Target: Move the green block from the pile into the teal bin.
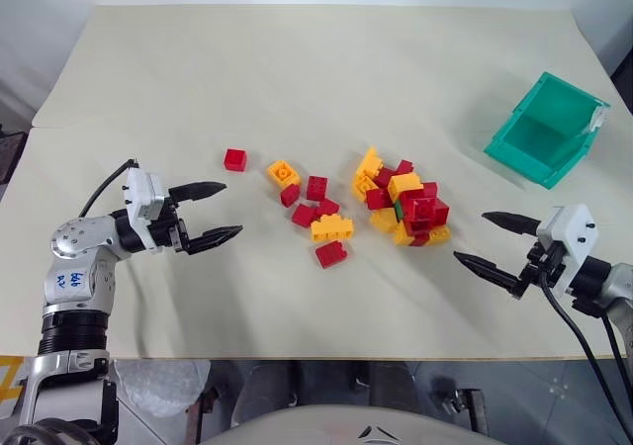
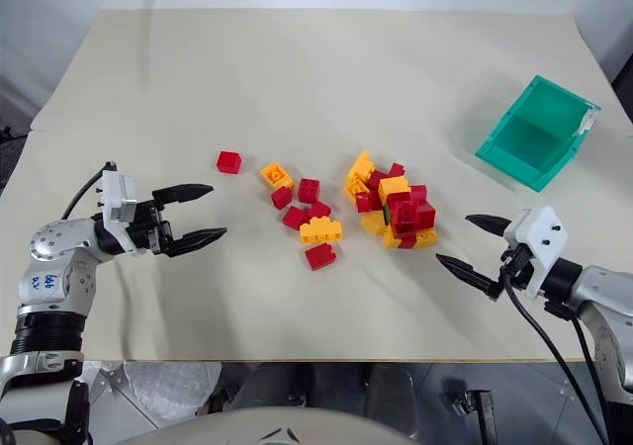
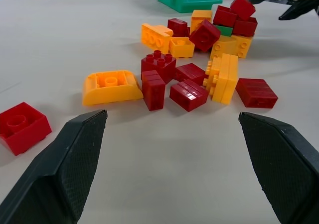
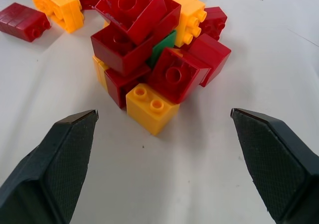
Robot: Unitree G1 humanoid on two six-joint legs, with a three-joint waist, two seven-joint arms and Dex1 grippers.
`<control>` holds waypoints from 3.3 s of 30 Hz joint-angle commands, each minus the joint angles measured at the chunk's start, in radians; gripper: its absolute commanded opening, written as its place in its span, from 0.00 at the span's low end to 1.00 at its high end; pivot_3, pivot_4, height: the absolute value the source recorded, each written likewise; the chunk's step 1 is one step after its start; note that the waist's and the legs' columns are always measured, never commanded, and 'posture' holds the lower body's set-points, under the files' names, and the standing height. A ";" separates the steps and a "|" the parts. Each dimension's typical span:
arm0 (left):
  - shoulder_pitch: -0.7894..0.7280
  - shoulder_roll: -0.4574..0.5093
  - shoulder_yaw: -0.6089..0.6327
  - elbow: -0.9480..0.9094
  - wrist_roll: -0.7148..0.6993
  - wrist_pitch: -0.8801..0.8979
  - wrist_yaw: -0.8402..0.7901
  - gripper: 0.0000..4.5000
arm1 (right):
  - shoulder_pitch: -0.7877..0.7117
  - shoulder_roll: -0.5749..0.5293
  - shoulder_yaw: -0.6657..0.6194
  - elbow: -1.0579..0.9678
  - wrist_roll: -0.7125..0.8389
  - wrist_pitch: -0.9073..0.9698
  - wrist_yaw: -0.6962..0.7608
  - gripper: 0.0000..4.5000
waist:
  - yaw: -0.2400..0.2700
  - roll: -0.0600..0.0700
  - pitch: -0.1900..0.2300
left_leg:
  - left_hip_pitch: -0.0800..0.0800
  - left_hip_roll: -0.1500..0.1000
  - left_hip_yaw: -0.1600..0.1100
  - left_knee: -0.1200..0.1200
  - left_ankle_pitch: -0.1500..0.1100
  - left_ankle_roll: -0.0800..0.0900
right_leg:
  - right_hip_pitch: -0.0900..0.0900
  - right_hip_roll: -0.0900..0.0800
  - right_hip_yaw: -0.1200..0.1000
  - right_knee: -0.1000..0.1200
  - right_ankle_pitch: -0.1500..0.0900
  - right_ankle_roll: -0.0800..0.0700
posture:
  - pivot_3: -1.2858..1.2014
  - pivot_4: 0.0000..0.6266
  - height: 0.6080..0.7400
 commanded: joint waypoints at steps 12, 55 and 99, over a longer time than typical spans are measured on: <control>-0.072 0.002 -0.020 0.003 0.026 0.024 0.010 1.00 | 0.017 0.015 -0.041 -0.237 0.026 0.143 -0.182 0.99 | 0.002 0.000 0.000 | 0.000 0.000 0.000 0.001 0.000 0.000 | 0.000 0.000 0.000 0.001 0.000 0.000 | 0.52 0.24 1.00; -0.131 -0.086 -0.056 0.033 -0.006 -0.005 -0.092 1.00 | -0.113 0.081 -0.026 -0.354 0.069 0.367 -0.536 0.71 | 0.002 -0.004 0.000 | -0.001 -0.001 0.001 0.002 0.000 0.002 | 0.000 0.001 0.002 0.001 0.001 0.001 | 0.52 0.24 1.00; -0.211 -0.125 -0.072 0.077 0.000 -0.040 -0.120 1.00 | -0.413 0.218 0.485 -0.238 -0.088 0.393 -0.521 0.01 | -0.004 -0.005 -0.001 | -0.001 -0.001 0.003 0.003 0.000 0.002 | -0.001 0.002 0.003 0.002 0.001 0.001 | 0.52 0.24 1.00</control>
